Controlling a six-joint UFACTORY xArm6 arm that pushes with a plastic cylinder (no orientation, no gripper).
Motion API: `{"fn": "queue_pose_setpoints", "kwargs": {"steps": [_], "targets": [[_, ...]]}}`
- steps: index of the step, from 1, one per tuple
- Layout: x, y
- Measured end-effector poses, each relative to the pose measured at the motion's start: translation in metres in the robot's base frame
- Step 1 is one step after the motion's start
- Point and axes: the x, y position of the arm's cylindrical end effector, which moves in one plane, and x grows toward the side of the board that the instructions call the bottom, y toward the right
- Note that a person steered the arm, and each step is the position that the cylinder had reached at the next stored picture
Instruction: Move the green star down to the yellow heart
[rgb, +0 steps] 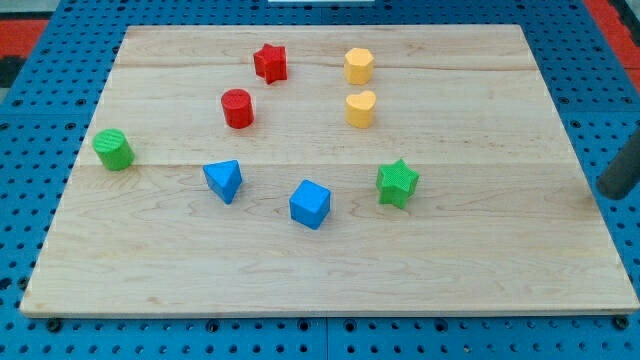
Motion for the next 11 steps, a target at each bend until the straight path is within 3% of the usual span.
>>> {"fn": "queue_pose_setpoints", "kwargs": {"steps": [1,2,4,5,6,8,10,11], "targets": [[0.025,-0.070],[0.030,-0.158],[0.038,-0.276],[0.038,-0.244],[0.008,-0.204],[-0.064,-0.244],[-0.048,-0.348],[-0.014,-0.334]]}}
